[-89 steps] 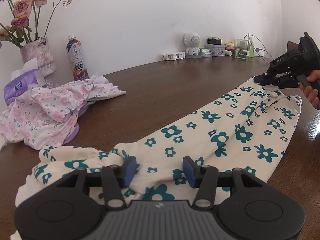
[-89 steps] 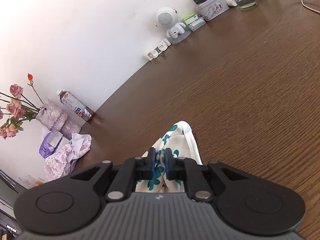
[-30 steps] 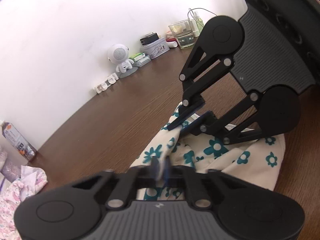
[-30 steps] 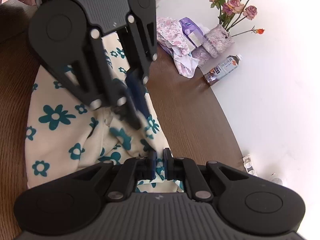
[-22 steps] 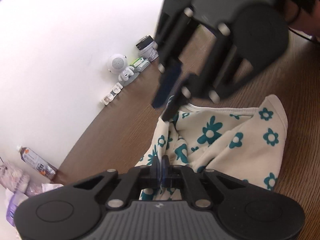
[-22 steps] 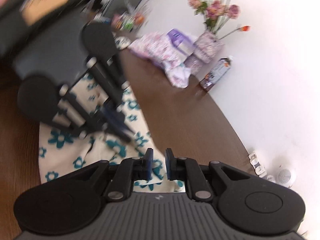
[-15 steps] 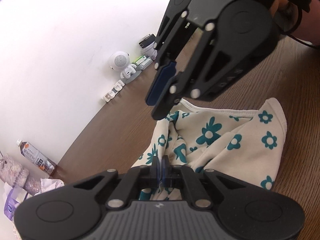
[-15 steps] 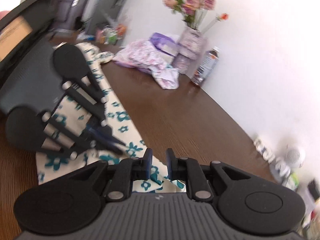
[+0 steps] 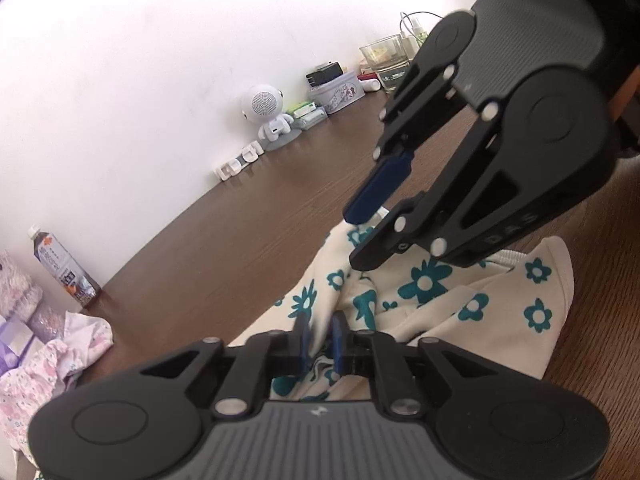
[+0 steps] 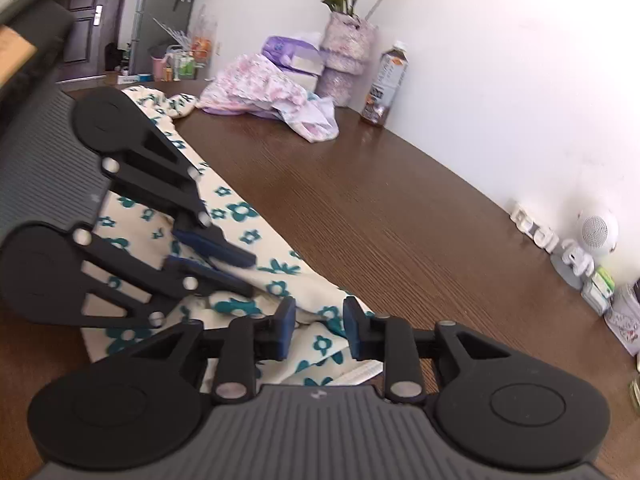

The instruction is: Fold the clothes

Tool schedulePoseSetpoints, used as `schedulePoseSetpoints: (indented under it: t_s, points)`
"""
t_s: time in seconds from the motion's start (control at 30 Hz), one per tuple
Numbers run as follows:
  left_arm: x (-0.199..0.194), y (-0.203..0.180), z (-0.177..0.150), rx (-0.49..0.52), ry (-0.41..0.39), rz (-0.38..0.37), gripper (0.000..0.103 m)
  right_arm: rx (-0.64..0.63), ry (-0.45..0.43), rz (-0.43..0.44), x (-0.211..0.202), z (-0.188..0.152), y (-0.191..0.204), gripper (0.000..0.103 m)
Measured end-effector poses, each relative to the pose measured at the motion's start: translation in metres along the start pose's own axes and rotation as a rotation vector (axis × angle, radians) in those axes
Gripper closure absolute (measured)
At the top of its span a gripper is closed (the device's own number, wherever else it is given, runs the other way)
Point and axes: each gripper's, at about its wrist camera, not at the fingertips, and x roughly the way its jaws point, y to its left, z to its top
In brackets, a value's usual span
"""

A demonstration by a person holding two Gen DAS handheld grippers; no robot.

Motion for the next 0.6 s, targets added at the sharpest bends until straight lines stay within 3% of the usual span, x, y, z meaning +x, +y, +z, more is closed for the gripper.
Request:
schedulePoseSetpoints:
  t_s: [0.23, 0.43, 0.5, 0.6]
  points:
    - [-0.007, -0.004, 0.001, 0.057, -0.011, 0.014, 0.098, -0.158, 0.019, -0.081, 0.004, 0.000, 0.019, 0.071]
    - [-0.009, -0.008, 0.000, 0.106, -0.025, 0.020, 0.098, -0.203, 0.043, -0.139, 0.017, -0.005, 0.030, 0.072]
    - [-0.011, -0.007, 0.001, 0.098, -0.026, 0.019, 0.098, -0.195, 0.048, -0.133, 0.018, -0.005, 0.031, 0.083]
    - [-0.014, -0.002, 0.004, 0.054, -0.041, 0.009, 0.095, -0.203, 0.054, -0.134, 0.019, -0.005, 0.034, 0.085]
